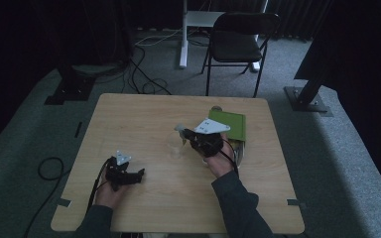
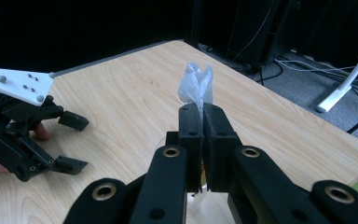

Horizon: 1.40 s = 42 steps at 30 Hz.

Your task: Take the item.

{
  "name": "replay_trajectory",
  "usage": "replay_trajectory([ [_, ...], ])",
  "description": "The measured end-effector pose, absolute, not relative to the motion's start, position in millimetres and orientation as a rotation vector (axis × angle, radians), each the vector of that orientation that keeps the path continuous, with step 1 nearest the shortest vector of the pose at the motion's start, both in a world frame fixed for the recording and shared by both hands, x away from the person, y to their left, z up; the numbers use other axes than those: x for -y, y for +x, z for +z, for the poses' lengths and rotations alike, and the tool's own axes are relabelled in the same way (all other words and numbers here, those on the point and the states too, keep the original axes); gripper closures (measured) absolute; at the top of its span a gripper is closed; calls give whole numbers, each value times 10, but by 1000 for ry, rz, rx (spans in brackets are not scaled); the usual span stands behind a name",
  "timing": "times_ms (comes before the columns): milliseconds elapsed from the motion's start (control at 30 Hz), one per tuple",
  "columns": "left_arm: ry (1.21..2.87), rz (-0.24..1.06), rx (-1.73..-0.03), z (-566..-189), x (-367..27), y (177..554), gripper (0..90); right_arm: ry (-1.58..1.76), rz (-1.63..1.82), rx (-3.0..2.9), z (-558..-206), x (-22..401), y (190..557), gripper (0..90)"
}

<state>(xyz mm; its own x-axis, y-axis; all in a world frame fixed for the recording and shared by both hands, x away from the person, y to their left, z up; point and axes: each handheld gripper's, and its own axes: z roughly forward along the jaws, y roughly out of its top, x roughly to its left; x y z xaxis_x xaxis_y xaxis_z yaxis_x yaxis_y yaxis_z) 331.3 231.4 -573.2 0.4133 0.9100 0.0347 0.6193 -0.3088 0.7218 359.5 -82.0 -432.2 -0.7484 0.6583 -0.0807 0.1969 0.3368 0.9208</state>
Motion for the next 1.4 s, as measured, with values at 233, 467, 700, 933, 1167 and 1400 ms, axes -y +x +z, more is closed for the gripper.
replay_trajectory([
  [233, 2040, 594, -1293, -5732, -2314, 3313, 138, 755, 1406, -2165, -4318, 788, 3639, 871],
  [467, 2039, 594, -1293, -5733, -2313, 3313, 138, 769, 1410, -2167, -4337, 754, 3688, 872],
  [700, 2038, 595, -1293, -5733, -2313, 3313, 138, 787, 1409, -2166, -4356, 731, 3750, 872],
  [933, 2037, 594, -1294, -5733, -2312, 3313, 138, 795, 1398, -2171, -4359, 703, 3798, 872],
  [1167, 2038, 594, -1293, -5733, -2313, 3313, 139, 800, 1392, -2174, -4360, 660, 3849, 872],
  [1400, 2038, 594, -1294, -5732, -2313, 3312, 138, 798, 1390, -2182, -4358, 594, 3883, 872],
])
